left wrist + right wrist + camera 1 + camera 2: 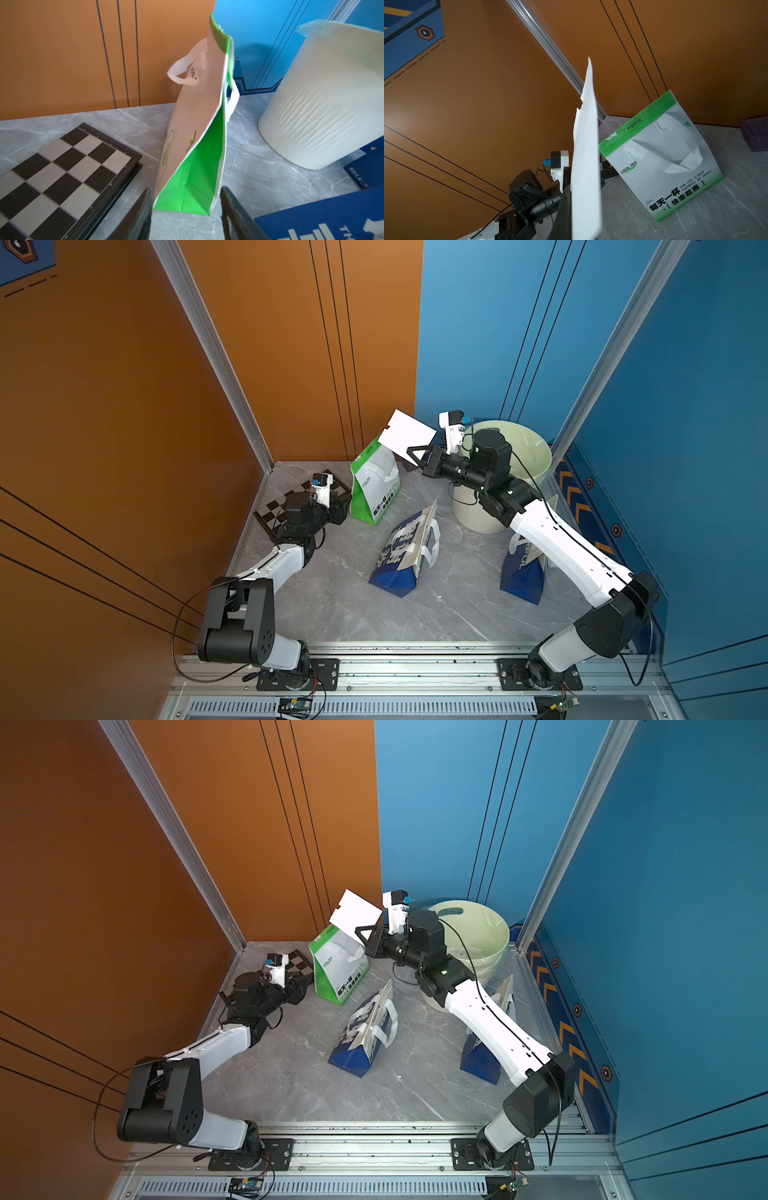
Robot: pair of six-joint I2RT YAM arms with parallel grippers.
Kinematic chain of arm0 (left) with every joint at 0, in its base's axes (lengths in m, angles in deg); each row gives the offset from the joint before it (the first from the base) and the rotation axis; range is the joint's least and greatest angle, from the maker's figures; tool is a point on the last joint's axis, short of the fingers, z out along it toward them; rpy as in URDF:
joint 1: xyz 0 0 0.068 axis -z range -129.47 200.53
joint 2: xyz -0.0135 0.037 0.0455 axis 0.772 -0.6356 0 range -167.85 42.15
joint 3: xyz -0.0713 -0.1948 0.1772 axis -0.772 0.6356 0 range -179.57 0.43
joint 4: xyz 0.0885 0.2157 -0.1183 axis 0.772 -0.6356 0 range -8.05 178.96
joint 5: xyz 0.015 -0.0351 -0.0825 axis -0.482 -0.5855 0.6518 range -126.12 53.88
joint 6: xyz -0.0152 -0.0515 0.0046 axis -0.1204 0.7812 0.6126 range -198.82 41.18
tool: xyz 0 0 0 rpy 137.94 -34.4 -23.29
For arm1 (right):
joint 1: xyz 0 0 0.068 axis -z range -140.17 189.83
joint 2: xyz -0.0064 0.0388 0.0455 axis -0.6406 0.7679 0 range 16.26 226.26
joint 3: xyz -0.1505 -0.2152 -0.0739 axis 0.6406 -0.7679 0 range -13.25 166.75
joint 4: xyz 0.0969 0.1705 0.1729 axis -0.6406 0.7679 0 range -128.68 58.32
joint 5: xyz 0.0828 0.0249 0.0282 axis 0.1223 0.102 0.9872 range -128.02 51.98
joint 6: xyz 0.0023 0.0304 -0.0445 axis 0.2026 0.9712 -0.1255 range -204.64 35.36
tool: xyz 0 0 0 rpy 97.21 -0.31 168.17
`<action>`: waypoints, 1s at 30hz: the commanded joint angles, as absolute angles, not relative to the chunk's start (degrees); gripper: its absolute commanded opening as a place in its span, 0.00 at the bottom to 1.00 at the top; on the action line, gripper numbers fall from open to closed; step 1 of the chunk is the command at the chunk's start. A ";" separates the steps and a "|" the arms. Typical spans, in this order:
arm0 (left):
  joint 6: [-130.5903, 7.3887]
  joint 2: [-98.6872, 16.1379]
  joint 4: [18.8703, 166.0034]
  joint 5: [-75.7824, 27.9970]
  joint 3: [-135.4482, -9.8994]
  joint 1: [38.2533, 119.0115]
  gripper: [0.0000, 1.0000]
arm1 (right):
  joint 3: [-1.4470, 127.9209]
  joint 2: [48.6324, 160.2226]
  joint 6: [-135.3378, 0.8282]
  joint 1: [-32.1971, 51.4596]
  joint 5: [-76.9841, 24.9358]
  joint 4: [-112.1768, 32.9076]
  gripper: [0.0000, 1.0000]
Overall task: Shred takeout receipts and throw away
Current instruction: Place the takeout bag at the center of the board, then shred the takeout receipt.
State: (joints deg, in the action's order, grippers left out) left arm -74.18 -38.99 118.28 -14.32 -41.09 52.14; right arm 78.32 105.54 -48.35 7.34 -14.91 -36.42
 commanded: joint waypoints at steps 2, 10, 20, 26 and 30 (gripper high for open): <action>-77.90 -32.36 110.92 -20.95 -37.38 51.02 0.55 | 76.70 103.03 -50.51 8.41 -16.88 -34.69 0.00; -78.97 -16.63 98.32 -27.28 -33.33 50.08 0.55 | 74.69 100.61 -53.33 10.03 -17.90 -31.24 0.00; -81.54 -1.20 74.67 -28.91 -42.13 49.84 0.55 | 74.38 96.86 -60.38 12.22 -18.58 -22.03 0.00; -78.69 -0.29 70.99 -23.88 -50.22 49.82 0.57 | 74.79 94.90 -64.75 13.44 -18.33 -16.54 0.00; -74.38 -2.92 70.41 -16.75 -56.46 49.92 0.57 | 75.37 93.73 -70.03 13.99 -16.43 -12.17 0.00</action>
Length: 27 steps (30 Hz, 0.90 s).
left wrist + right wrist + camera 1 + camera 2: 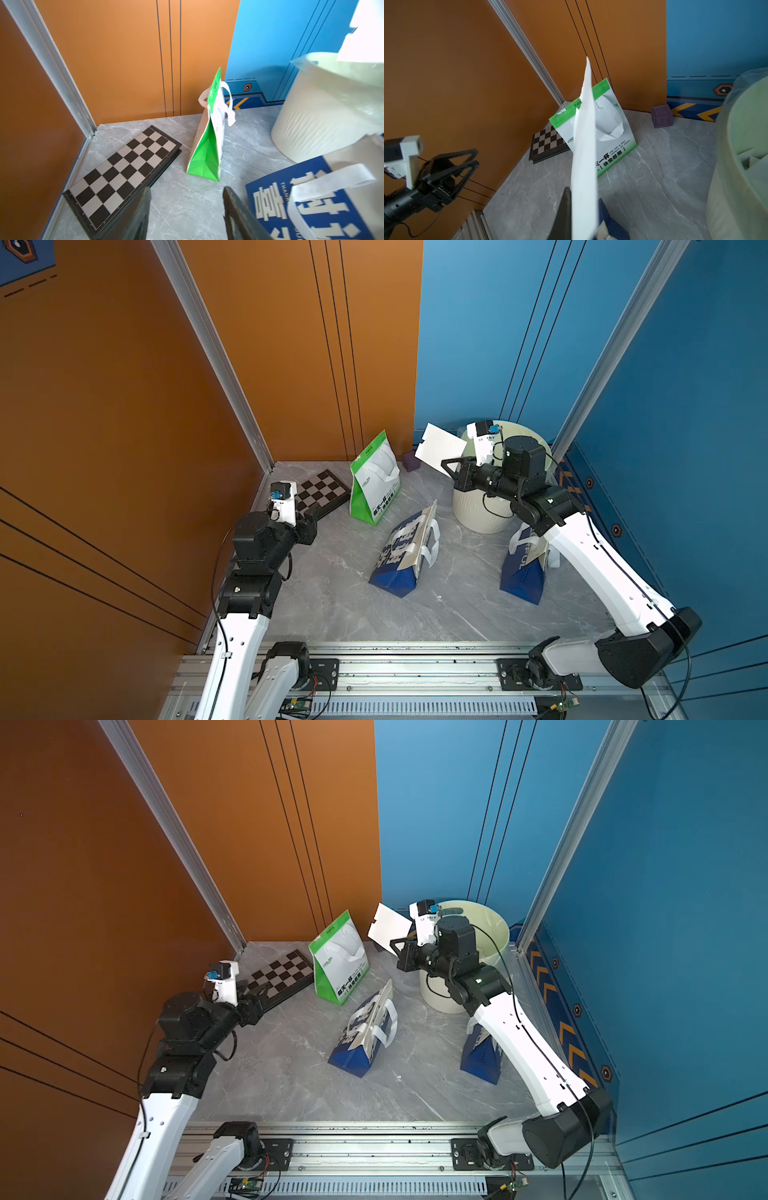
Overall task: Shred takeout receipts and throw away
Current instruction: Shred the takeout receipt.
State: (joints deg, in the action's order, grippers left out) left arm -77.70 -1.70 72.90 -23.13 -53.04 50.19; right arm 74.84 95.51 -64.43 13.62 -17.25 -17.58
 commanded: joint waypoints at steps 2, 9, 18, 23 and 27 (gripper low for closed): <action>-72.14 -5.10 70.44 -12.38 -60.18 50.24 0.57 | 76.02 93.57 -73.31 13.99 -15.00 -9.23 0.00; -65.34 -14.28 73.23 3.59 -70.50 54.00 0.61 | 76.31 92.32 -80.54 14.17 -8.67 -4.80 0.00; -49.48 -25.15 94.95 21.60 -73.91 57.29 0.68 | 74.92 92.07 -86.96 13.72 5.71 -1.42 0.00; -50.43 -29.54 94.93 26.16 -76.32 60.77 0.73 | 74.85 91.85 -88.63 12.37 9.52 -1.42 0.00; -50.24 -33.17 94.98 27.56 -78.41 62.69 0.75 | 76.23 93.03 -89.17 11.22 12.87 -1.42 0.00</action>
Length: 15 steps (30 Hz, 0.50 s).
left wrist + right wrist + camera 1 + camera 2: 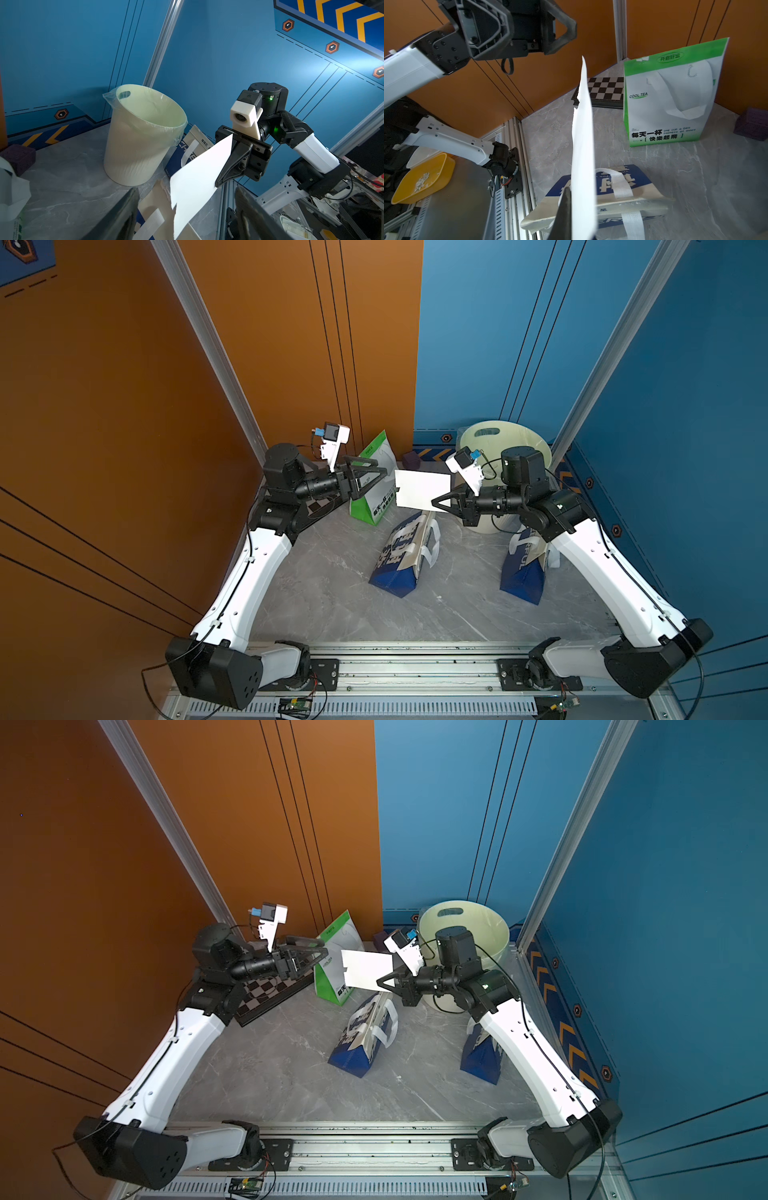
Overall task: Shred takeout receipts and throw away
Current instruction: Shred the takeout receipt.
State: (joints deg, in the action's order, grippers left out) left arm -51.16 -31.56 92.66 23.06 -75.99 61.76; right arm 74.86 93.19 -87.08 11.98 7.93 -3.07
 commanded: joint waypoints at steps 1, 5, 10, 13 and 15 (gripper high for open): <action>-50.18 -33.95 94.98 27.85 -78.90 62.95 0.75 | 76.63 93.26 -89.36 10.95 13.23 -1.42 0.00; -49.73 -36.50 95.06 29.62 -80.74 64.27 0.73 | 77.99 94.54 -89.80 9.96 14.96 -1.50 0.00; -49.88 -37.53 96.11 31.93 -81.17 66.20 0.58 | 79.04 95.53 -89.77 9.27 15.45 -2.03 0.00; -49.81 -37.45 96.65 32.59 -81.13 66.83 0.49 | 79.36 95.99 -89.70 9.25 14.11 -2.12 0.00; -49.82 -37.30 96.85 32.72 -81.05 67.13 0.40 | 79.57 96.21 -89.48 9.25 13.25 -2.20 0.00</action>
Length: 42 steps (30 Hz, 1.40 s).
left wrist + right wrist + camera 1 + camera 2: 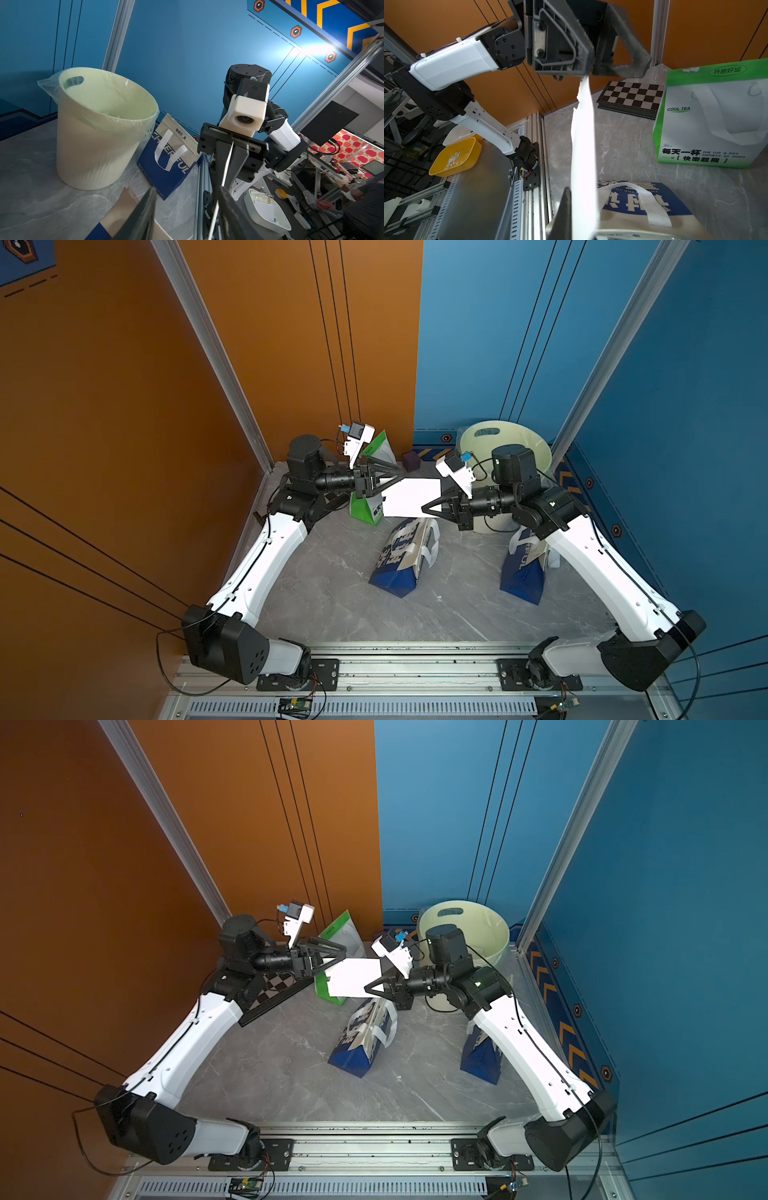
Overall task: Shred takeout receipts and throw away
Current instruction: Shred the takeout receipt.
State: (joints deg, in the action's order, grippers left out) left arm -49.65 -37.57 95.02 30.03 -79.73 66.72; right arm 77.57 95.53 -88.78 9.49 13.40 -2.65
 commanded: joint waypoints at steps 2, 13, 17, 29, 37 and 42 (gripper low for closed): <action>-49.86 -37.39 96.95 33.05 -81.11 67.53 0.33 | 79.74 96.44 -89.22 9.18 12.64 -2.34 0.00; -50.16 -37.37 96.97 33.86 -80.82 68.46 0.10 | 80.57 96.77 -87.51 9.34 8.87 -2.47 0.00; -50.28 -37.08 96.98 34.21 -80.81 68.72 0.00 | 80.81 96.81 -86.21 9.25 5.44 -2.39 0.00; -62.25 -33.95 96.96 32.15 -73.40 69.65 0.00 | 79.74 94.61 -80.96 11.63 5.26 -4.37 0.69; -63.80 -34.62 96.99 33.76 -73.82 70.65 0.00 | 82.00 96.93 -79.84 10.83 8.09 -5.50 0.51; -63.75 -35.19 97.00 34.10 -73.75 70.66 0.00 | 82.61 97.21 -79.39 10.48 8.38 -6.46 0.36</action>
State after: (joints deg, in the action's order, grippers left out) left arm -62.59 -35.16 96.29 32.15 -73.81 70.39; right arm 80.90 96.62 -80.08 10.84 6.97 -4.44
